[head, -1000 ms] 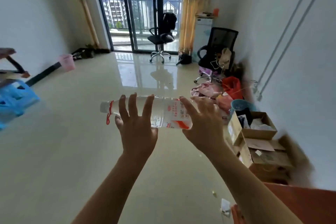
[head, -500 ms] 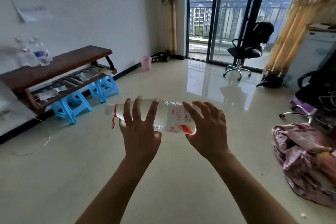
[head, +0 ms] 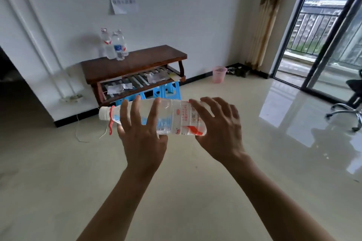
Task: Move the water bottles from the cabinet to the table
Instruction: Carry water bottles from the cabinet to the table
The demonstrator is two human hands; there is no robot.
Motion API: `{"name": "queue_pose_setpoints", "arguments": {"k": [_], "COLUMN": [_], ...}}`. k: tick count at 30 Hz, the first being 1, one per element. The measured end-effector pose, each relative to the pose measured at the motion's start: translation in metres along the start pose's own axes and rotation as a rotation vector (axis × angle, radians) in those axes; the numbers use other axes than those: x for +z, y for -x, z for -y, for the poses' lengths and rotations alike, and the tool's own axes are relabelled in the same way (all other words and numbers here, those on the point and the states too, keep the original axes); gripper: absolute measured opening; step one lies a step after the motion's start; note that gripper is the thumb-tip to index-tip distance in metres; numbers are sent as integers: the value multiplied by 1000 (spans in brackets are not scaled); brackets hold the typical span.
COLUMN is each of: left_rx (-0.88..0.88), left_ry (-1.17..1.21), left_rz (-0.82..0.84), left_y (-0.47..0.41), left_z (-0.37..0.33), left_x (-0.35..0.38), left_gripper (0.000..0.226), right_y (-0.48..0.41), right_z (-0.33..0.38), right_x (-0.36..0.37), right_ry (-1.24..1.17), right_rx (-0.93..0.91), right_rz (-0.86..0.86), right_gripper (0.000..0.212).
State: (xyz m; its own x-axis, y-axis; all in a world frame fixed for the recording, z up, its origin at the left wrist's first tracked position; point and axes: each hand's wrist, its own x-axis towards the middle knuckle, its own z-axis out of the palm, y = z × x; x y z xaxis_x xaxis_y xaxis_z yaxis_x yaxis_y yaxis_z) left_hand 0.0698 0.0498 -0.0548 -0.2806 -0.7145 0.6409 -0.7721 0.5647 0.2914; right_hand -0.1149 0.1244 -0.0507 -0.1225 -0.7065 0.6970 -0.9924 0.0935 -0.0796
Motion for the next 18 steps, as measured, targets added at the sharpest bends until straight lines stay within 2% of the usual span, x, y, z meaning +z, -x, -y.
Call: {"name": "queue_pose_setpoints", "arguments": {"k": [11,18], "left_rx": [50,23], "left_ry": [5,-8], "left_rz": [-34,21], "left_y": [-172,-285], "left_z": [94,152], "left_x": [110,226], "left_gripper": [91,93], "right_y": [-164,-269], "right_z": [-24,-67], "right_x": [151,297], "right_ry": [-39,-91], "right_rx": [4,-4], "right_rz": [-9,26], "right_gripper": [88,89]}}
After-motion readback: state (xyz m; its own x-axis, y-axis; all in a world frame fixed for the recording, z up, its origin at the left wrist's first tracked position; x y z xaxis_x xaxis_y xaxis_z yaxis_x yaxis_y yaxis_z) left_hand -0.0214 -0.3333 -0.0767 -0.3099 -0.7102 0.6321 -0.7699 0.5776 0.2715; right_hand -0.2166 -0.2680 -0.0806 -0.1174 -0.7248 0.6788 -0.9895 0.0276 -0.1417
